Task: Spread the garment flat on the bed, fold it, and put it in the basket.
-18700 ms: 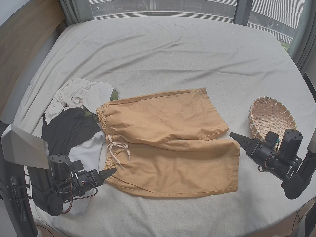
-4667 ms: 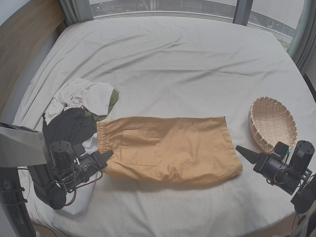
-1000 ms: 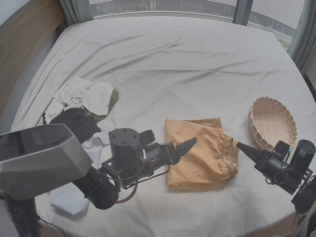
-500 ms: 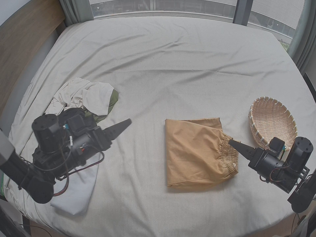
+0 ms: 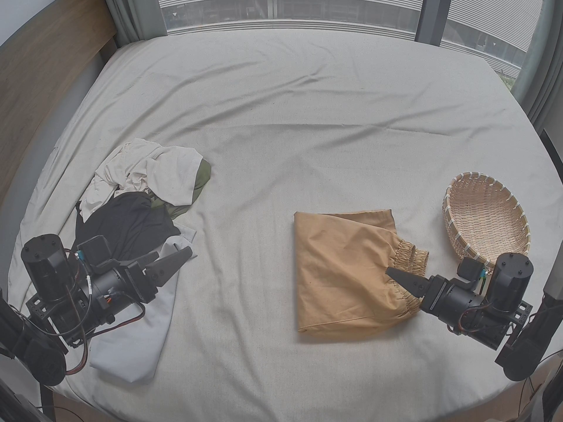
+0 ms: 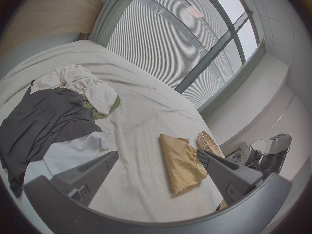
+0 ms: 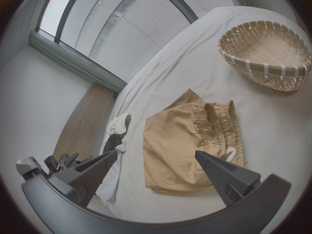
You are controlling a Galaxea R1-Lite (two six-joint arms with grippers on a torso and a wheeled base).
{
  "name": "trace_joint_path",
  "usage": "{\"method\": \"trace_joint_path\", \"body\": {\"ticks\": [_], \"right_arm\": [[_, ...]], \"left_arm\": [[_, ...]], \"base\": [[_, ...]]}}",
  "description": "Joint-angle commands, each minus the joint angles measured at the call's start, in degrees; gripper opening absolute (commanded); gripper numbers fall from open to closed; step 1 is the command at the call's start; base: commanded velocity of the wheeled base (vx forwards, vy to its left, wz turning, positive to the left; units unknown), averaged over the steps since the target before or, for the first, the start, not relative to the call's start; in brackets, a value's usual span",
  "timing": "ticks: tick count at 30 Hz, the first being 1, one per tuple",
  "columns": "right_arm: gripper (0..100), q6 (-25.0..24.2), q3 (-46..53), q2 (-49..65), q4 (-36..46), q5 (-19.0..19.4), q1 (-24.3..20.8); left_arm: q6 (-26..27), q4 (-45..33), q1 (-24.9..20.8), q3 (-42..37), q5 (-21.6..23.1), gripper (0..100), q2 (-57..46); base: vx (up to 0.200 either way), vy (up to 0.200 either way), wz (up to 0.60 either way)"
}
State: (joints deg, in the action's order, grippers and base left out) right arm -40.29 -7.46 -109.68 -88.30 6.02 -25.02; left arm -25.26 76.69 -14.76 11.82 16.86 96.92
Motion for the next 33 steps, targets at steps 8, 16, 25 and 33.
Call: {"method": "trace_joint_path", "body": {"ticks": [8,16,25,33], "right_arm": [[100,0.04,3.86,-5.99,0.05,-1.28,3.66],[100,0.04,4.91,-10.73,-0.03,-1.36,6.65],[100,-0.05,3.15,-14.51,-0.21,-1.19,7.52],[100,-0.14,-0.80,-17.24,-0.21,-1.28,6.47]], "left_arm": [[0.30,2.67,0.00,-2.60,-0.25,100,1.61],[0.30,10.58,0.09,-6.20,-0.34,100,6.80],[0.56,12.08,-0.09,-6.82,-0.60,100,8.29],[0.56,12.08,-0.09,-8.05,-0.60,100,7.94]], "base": [[0.000,0.000,0.00],[0.000,0.000,0.00],[0.000,0.000,0.00],[0.000,0.000,0.00]]}}
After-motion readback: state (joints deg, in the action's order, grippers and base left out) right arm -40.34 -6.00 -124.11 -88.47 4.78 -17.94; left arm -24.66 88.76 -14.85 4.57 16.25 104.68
